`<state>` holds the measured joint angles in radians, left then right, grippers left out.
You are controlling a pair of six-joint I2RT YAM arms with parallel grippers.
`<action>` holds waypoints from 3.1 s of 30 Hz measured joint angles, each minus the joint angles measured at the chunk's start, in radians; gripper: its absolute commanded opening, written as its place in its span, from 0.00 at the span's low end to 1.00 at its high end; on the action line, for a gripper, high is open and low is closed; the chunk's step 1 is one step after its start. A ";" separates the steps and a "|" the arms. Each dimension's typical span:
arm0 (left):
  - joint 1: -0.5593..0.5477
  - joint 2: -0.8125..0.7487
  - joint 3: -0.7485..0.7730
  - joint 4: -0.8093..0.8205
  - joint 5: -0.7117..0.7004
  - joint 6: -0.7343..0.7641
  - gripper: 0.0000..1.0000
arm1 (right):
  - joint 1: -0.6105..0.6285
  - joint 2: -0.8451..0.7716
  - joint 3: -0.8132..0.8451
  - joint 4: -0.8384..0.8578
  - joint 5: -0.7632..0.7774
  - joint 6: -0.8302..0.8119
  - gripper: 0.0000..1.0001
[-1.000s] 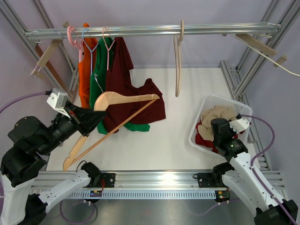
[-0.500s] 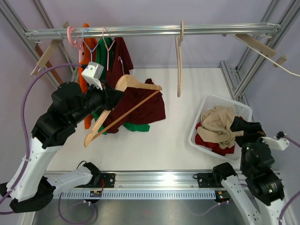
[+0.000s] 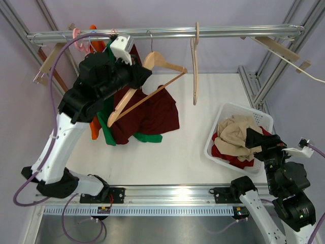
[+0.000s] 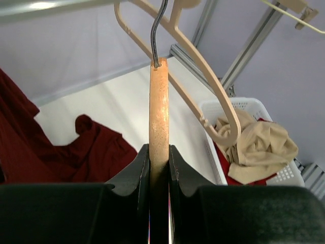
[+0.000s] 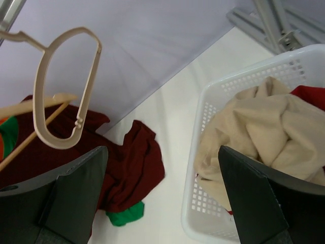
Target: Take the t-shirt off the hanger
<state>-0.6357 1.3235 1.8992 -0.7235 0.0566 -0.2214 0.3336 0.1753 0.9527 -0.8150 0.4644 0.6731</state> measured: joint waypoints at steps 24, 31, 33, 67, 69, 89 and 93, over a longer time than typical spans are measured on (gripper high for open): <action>0.010 0.437 0.323 0.036 0.079 0.004 0.00 | 0.000 0.020 -0.079 0.123 -0.274 -0.051 0.99; 0.021 0.405 0.285 0.075 0.087 0.005 0.00 | 0.000 0.024 -0.093 0.132 -0.277 -0.054 1.00; 0.035 0.397 0.284 0.082 0.102 0.000 0.00 | 0.000 0.025 -0.096 0.137 -0.280 -0.054 0.99; 0.185 0.348 0.066 0.286 0.274 -0.085 0.00 | 0.000 0.009 -0.081 0.137 -0.298 -0.053 0.99; 0.187 0.335 0.039 0.307 0.274 -0.085 0.00 | 0.000 0.009 -0.081 0.137 -0.303 -0.052 1.00; 0.196 0.270 -0.108 0.411 0.288 -0.117 0.27 | 0.000 0.009 -0.081 0.138 -0.320 -0.052 1.00; 0.197 0.269 -0.128 0.411 0.288 -0.122 0.28 | 0.000 0.009 -0.081 0.138 -0.329 -0.051 1.00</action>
<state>-0.4385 1.5921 1.7710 -0.3122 0.3443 -0.3439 0.3336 0.1844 0.8719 -0.6769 0.1352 0.6216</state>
